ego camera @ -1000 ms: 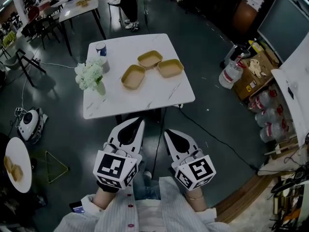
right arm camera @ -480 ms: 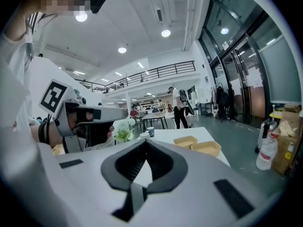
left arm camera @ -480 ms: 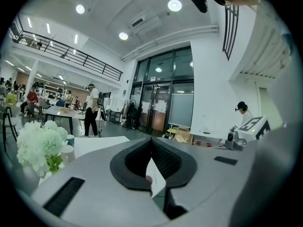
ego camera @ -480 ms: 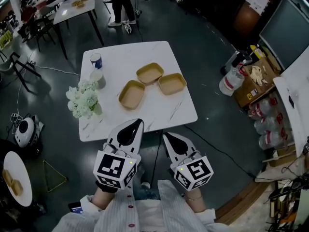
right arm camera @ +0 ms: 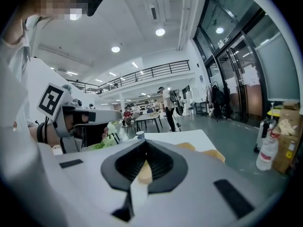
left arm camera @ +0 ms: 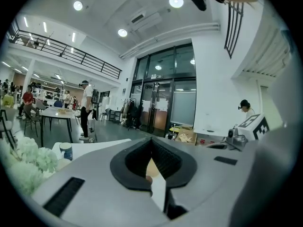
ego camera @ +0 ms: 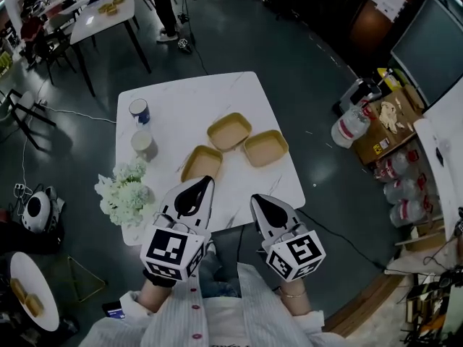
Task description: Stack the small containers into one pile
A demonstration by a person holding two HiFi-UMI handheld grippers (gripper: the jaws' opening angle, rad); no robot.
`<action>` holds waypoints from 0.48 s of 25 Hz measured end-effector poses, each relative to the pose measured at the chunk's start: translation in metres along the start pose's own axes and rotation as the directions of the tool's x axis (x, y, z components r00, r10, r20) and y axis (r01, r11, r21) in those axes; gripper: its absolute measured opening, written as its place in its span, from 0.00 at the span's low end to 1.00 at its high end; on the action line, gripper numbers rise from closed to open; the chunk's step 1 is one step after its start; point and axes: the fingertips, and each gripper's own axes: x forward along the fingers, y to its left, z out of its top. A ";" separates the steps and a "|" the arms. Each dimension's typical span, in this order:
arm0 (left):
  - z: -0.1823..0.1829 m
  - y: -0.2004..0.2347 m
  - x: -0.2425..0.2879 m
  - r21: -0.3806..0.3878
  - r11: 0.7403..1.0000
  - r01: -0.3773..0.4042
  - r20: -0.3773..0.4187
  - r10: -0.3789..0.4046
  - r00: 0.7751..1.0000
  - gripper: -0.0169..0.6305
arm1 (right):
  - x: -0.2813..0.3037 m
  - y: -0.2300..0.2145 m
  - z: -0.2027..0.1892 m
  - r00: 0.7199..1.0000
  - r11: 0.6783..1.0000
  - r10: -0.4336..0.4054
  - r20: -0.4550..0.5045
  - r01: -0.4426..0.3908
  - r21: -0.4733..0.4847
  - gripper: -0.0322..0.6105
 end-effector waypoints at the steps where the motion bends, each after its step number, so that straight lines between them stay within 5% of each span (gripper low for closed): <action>1: 0.000 0.004 0.004 0.002 1.000 0.005 -0.004 -0.005 1.000 0.05 | 0.005 -0.003 0.001 1.000 1.000 -0.005 0.000 0.005 0.003 0.07; 12: -0.015 0.023 0.034 -0.011 1.000 0.011 -0.056 -0.012 0.998 0.05 | 0.032 -0.032 0.001 0.999 0.998 -0.033 -0.026 0.034 0.050 0.07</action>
